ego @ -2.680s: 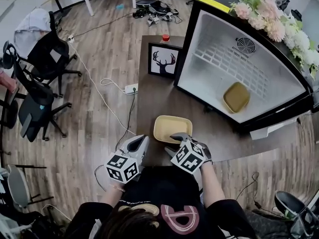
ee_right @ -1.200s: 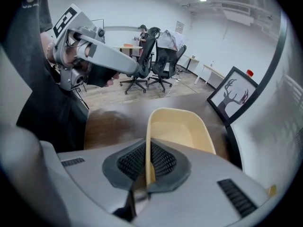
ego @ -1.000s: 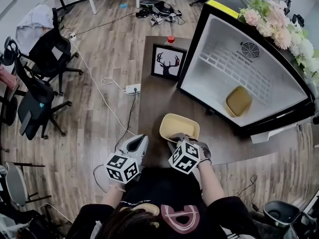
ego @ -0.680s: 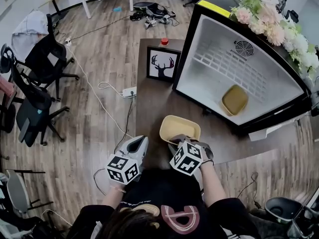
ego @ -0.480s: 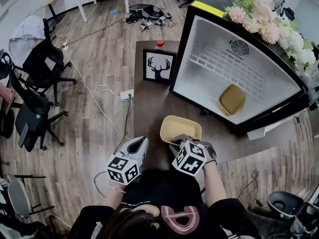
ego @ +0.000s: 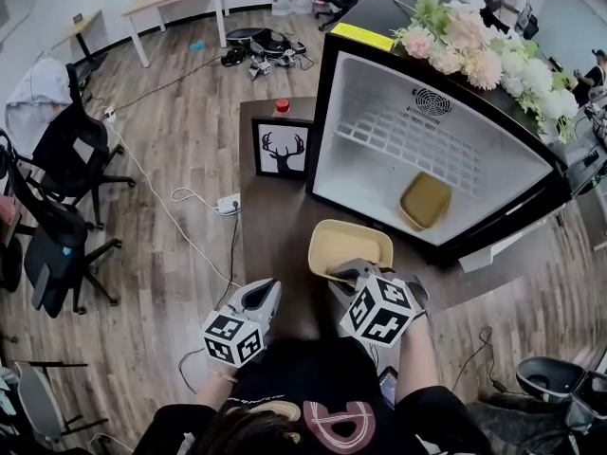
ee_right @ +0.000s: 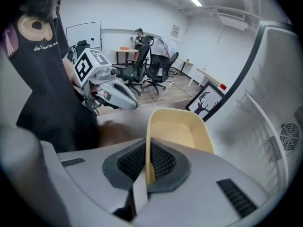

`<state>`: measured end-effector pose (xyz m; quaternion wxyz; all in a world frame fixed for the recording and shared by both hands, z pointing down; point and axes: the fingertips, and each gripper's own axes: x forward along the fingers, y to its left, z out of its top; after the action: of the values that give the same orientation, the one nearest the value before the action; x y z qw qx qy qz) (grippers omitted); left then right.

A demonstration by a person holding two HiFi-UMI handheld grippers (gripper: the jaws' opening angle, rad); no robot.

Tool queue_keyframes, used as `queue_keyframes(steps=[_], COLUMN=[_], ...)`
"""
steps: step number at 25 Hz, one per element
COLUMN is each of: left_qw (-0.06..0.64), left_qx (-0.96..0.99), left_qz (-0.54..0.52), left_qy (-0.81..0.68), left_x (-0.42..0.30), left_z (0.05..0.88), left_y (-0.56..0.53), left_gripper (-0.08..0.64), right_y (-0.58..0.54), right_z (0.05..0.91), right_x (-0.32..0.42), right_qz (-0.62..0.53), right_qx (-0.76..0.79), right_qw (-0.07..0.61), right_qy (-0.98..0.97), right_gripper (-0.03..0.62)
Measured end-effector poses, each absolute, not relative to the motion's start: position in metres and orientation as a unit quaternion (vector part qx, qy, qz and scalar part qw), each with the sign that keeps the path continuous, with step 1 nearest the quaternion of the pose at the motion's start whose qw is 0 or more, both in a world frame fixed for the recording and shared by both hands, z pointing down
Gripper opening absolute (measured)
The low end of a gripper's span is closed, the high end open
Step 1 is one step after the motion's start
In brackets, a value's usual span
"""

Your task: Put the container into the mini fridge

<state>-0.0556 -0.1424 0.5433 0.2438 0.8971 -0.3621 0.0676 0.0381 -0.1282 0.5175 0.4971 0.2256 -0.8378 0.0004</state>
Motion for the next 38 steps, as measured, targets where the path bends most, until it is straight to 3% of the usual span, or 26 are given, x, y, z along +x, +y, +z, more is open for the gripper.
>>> queue_keyframes(steps=[38], left_qw=[0.247], left_qx=[0.944], left_qz=[0.105], left_qy=[-0.191], left_x=[0.029], left_z=[0.541], left_y=[-0.125], left_gripper=[0.009], right_y=[-0.190], right_z=[0.392], right_x=[0.135], right_qz=[-0.075], right_qx=[0.241], right_qw=[0.541], right_qy=[-0.802], right_gripper=[0.015])
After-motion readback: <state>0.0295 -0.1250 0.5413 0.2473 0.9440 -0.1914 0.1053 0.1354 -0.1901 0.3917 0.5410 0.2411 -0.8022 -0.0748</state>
